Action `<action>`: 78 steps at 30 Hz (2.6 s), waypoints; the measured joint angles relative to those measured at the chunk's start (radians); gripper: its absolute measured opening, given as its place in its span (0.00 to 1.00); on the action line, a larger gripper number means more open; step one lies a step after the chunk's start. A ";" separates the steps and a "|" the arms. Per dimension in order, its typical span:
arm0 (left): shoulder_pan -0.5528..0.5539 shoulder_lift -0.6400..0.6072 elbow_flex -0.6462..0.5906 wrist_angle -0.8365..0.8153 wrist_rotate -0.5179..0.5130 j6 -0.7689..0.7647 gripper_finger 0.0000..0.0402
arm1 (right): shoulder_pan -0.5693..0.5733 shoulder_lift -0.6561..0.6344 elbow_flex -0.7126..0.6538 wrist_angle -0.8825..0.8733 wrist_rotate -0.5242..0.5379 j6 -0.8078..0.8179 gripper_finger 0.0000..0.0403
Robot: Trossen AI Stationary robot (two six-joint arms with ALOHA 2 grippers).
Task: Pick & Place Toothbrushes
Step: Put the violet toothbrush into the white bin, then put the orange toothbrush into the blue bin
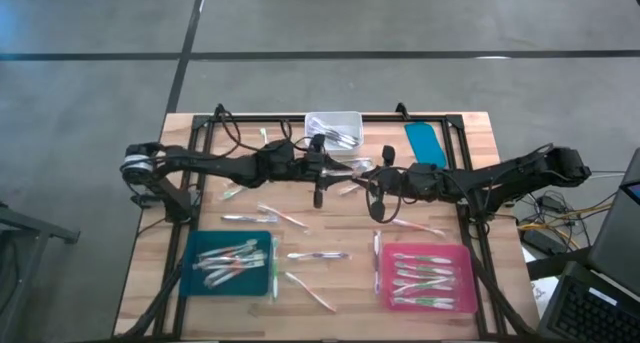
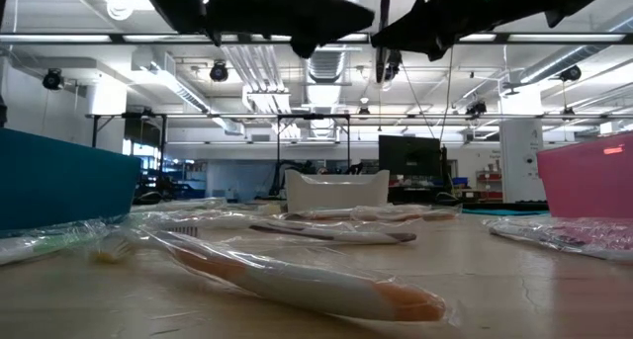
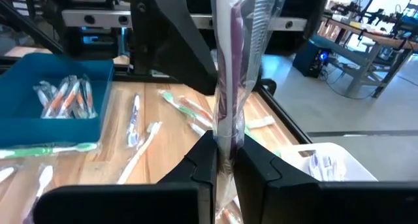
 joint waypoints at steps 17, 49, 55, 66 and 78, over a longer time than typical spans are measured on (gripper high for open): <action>0.000 -0.310 -0.288 -0.283 -0.228 -0.252 0.45 | -0.162 0.000 0.025 -0.167 -0.002 0.060 0.06; -0.240 -0.322 -0.506 0.232 -0.158 -0.325 0.45 | -0.530 0.779 1.024 -1.153 -0.159 -0.132 0.06; -0.254 -0.322 -0.506 0.242 -0.158 -0.317 0.45 | -0.558 0.888 1.099 -1.227 -0.159 -0.131 0.06; -0.254 -0.322 -0.506 0.246 -0.158 -0.317 0.45 | -0.586 0.950 1.117 -1.238 -0.158 -0.105 0.15; -0.254 -0.322 -0.506 0.217 -0.158 -0.317 0.44 | -0.582 0.888 1.136 -1.269 -0.164 -0.094 0.42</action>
